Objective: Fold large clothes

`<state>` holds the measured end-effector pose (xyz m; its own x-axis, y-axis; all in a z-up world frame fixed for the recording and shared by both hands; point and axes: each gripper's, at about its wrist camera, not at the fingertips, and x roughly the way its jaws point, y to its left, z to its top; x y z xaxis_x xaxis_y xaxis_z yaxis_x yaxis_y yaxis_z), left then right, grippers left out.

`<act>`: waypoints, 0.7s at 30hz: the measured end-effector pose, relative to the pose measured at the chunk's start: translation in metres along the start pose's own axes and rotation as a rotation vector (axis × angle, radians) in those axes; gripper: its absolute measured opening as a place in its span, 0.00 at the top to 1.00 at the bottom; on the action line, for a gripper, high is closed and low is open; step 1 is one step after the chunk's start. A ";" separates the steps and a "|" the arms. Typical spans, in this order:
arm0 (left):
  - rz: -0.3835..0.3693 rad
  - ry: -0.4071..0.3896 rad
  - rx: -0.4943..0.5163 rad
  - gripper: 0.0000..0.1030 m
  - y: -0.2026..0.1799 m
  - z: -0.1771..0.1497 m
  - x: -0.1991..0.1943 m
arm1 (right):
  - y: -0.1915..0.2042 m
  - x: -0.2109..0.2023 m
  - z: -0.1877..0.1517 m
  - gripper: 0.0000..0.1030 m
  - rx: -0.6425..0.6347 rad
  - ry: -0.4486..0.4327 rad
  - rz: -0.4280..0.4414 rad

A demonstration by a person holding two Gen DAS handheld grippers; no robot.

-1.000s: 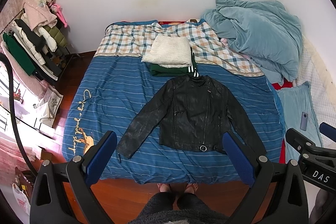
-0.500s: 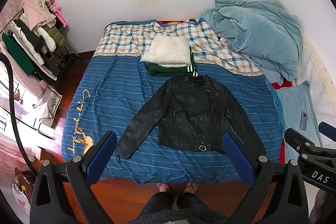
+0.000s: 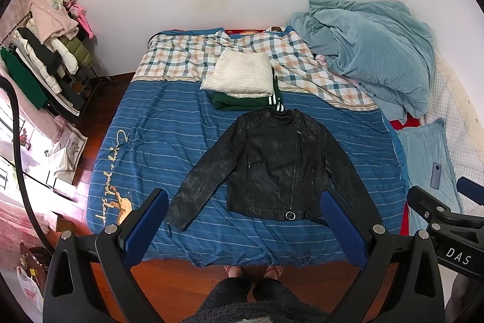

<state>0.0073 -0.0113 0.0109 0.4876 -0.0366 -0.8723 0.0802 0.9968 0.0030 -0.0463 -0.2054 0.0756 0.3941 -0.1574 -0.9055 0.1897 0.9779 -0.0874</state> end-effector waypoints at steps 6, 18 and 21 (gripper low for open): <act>0.037 -0.034 0.001 0.00 0.001 0.014 0.032 | -0.008 0.020 0.003 0.00 0.059 0.004 0.032; 0.181 0.031 0.083 0.00 -0.024 0.019 0.217 | -0.170 0.237 -0.078 0.38 0.690 0.193 0.001; 0.229 0.102 0.093 0.00 -0.041 0.010 0.276 | -0.223 0.315 -0.132 0.38 0.897 0.254 0.068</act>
<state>0.1475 -0.0626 -0.2250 0.4129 0.2008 -0.8884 0.0603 0.9672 0.2467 -0.0835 -0.4548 -0.2448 0.2411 0.0345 -0.9699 0.8385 0.4958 0.2260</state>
